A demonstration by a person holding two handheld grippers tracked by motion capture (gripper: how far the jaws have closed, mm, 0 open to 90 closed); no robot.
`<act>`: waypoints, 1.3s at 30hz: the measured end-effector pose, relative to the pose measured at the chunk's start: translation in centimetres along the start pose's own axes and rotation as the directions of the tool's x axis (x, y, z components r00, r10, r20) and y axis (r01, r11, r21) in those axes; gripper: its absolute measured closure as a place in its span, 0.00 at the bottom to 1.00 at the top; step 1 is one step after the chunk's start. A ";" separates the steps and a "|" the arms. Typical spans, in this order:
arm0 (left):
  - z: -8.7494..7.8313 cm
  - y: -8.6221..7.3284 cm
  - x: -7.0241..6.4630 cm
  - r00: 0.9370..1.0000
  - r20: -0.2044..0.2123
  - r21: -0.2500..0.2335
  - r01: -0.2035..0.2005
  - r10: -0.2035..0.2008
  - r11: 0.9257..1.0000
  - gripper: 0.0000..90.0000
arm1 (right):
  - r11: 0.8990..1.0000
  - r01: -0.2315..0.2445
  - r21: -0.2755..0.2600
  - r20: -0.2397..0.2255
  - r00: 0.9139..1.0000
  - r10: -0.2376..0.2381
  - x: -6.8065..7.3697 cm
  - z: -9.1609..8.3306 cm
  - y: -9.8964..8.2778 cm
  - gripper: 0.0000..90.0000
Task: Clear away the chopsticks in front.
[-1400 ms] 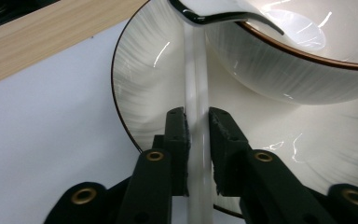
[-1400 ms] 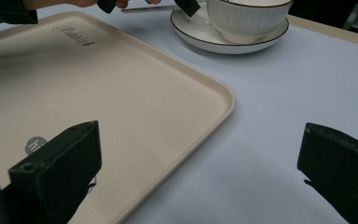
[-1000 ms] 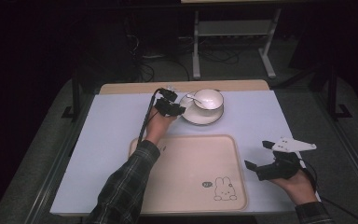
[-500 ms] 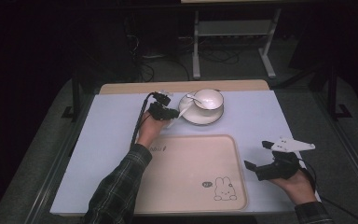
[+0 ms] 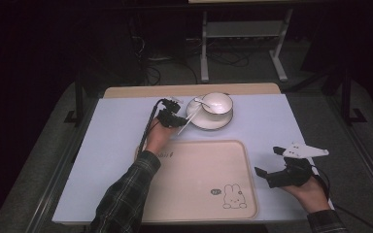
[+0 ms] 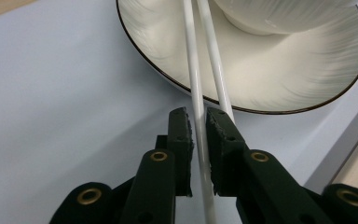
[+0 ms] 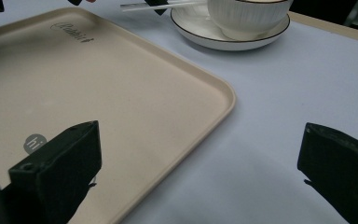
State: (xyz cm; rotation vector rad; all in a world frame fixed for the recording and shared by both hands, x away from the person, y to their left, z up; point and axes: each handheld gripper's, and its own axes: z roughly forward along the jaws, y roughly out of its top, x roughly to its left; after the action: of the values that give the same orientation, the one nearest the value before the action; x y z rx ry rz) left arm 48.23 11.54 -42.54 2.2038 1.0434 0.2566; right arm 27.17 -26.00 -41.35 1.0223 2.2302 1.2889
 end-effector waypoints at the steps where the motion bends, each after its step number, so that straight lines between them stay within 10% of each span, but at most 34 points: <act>1: 0.0 0.0 0.0 1.000 -0.007 0.002 -0.003 0.003 1.000 0.93 | 1.000 -0.001 0.000 0.000 1.000 0.001 0.0 0.0 0.0 0.00; 23: -3.3 0.1 0.9 0.999 -0.040 -0.033 0.030 -0.032 0.999 0.96 | 1.000 0.000 -0.006 0.004 1.000 0.000 -0.1 -0.2 0.0 0.00; 39: -9.7 -4.7 2.7 0.996 -0.005 -0.085 0.088 -0.089 0.992 0.96 | 1.000 0.001 -0.001 0.009 1.000 -0.001 0.0 -0.1 0.0 0.00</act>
State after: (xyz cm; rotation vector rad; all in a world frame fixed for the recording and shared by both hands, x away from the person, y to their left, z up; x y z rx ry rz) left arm 42.95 20.45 -38.58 2.0766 1.1117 0.2660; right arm 27.10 -26.07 -41.30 1.0241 2.2231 1.2819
